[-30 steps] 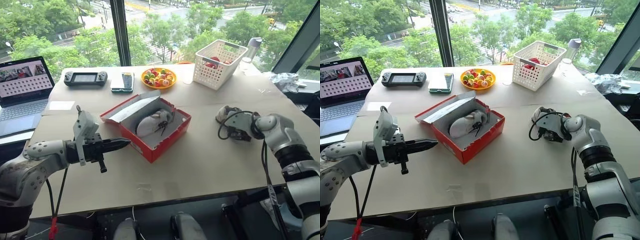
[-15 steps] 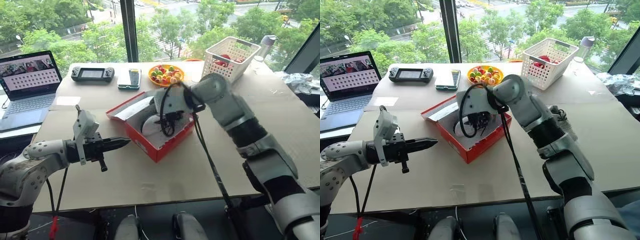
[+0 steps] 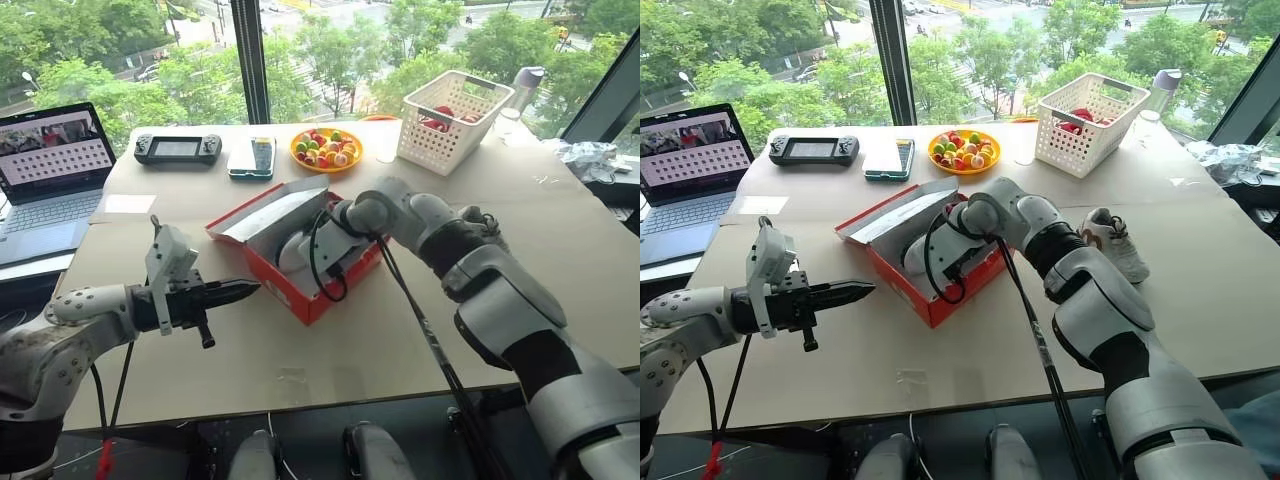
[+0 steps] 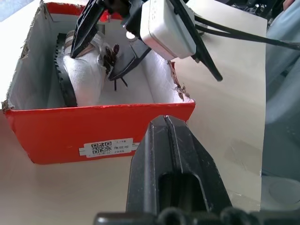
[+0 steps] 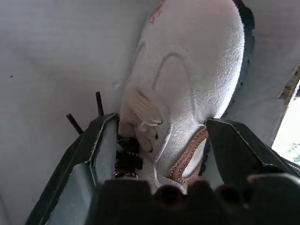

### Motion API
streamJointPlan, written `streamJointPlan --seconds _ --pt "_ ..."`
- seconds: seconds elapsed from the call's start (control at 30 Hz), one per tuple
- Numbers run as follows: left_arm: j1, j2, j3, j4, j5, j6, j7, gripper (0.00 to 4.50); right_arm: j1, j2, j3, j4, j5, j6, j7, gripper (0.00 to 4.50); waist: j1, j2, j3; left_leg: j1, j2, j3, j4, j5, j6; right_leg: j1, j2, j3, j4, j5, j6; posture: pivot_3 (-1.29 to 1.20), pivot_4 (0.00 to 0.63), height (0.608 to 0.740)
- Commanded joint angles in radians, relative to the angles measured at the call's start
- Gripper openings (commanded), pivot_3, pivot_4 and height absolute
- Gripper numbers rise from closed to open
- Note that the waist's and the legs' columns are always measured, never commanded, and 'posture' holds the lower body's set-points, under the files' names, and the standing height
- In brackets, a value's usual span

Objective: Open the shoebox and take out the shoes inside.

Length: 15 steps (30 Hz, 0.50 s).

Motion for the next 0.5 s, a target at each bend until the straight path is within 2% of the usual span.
streamJointPlan --seconds 0.03,0.1,0.2,0.23,0.3,0.5 --pt "0.000 0.007 0.035 -0.035 -0.016 0.001 0.007 0.00 0.046 0.026 0.040 0.051 -0.039 -0.049 0.003 3.48 -0.003 -0.001 0.000 0.002 0.000 0.000 0.000 0.000 0.000 0.001 0.000 0.000 0.000 0.000 0.000 0.00 0.150 0.738" --pt "0.003 0.006 0.036 -0.038 -0.017 0.001 0.011 0.00 0.051 0.032 0.039 0.079 -0.051 -0.049 -0.017 3.48 -0.005 -0.001 -0.001 0.005 0.000 0.000 0.000 0.000 0.000 0.003 0.000 0.001 0.001 -0.003 0.003 0.00 0.150 0.738" --pt "0.008 0.006 0.039 -0.042 -0.020 0.001 0.015 0.00 0.048 0.040 0.023 0.108 -0.049 -0.042 -0.029 3.48 -0.011 -0.001 -0.001 0.010 0.000 0.001 0.000 0.000 -0.001 0.004 0.001 0.003 0.004 -0.007 -0.002 0.00 0.150 0.738" --pt "0.009 0.006 0.039 -0.042 -0.021 0.000 0.017 0.00 0.043 0.042 0.020 0.118 -0.053 -0.040 -0.045 2.97 -0.013 -0.002 -0.001 0.012 0.000 0.000 0.000 0.000 -0.001 0.005 0.001 0.005 0.005 -0.007 -0.002 0.00 0.150 0.738" --pt "0.012 0.007 0.039 -0.042 -0.022 -0.001 0.018 0.00 0.036 0.045 0.015 0.133 -0.061 -0.038 -0.077 2.52 -0.018 -0.002 -0.002 0.015 0.000 0.000 0.000 0.000 -0.001 0.007 0.001 0.005 0.006 -0.007 -0.002 0.00 0.150 0.738" --pt "0.013 0.008 0.037 -0.041 -0.025 -0.002 0.021 0.00 0.025 0.068 -0.001 0.160 -0.064 -0.015 -0.119 0.50 -0.022 -0.003 -0.003 0.014 0.000 -0.001 -0.001 0.000 -0.001 0.007 0.001 0.005 0.005 -0.008 -0.003 0.00 0.150 0.738"
